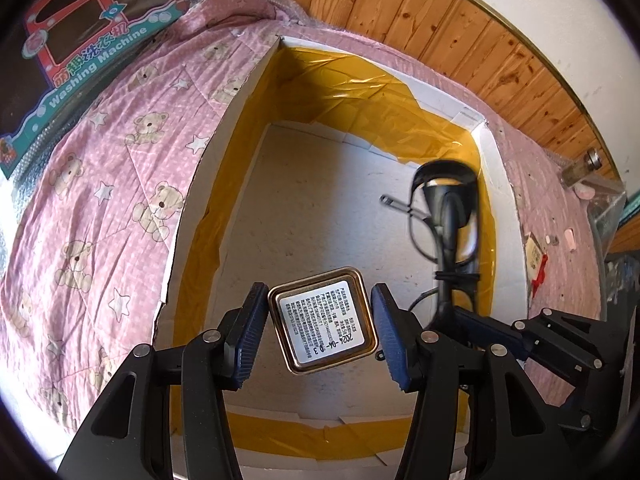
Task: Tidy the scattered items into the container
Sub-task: 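Open both grippers to drop the tin and sunglasses into the box, then move both grippers back toward the remaining scattered items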
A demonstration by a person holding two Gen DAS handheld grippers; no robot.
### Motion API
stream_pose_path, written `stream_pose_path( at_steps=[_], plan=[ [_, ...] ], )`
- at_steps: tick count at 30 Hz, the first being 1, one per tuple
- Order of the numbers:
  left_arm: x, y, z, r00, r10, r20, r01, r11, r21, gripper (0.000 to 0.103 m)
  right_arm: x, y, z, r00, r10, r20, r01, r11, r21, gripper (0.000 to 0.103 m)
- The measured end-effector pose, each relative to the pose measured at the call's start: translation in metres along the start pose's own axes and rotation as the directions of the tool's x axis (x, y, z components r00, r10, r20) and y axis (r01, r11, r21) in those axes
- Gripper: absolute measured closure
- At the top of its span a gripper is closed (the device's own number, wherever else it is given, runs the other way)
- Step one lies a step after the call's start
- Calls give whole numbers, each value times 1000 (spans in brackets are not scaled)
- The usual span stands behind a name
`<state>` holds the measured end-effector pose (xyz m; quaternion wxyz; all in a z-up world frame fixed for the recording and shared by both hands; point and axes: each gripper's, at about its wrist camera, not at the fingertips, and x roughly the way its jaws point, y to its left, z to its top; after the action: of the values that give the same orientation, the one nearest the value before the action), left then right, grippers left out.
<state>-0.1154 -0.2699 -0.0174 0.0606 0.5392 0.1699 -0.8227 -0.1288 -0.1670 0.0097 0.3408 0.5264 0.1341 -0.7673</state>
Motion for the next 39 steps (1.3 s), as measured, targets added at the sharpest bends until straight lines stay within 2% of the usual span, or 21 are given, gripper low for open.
stream_pose_path(
  at_steps=[10, 21, 27, 36, 39],
  plan=[
    [-4, 1, -3, 1000, 8, 1, -8, 1000, -8, 47, -11, -4, -5, 999, 8, 37, -9, 1000, 27, 79],
    [-19, 1, -30, 1000, 4, 2, -4, 999, -32, 47, -28, 2, -28, 998, 10, 58, -11, 1000, 18, 76],
    [-33, -10, -51, 1000, 9, 12, -9, 1000, -10, 47, -43, 6, -41, 996, -3, 85, 3, 1000, 0, 75],
    [-65, -36, -80, 998, 7, 67, -10, 999, 39, 47, -76, -1, -71, 987, -38, 156, 36, 999, 17, 74],
    [-75, -47, -89, 996, 9, 87, -14, 998, 55, 47, -86, -7, -83, 981, -57, 186, 52, 998, 32, 68]
  ],
)
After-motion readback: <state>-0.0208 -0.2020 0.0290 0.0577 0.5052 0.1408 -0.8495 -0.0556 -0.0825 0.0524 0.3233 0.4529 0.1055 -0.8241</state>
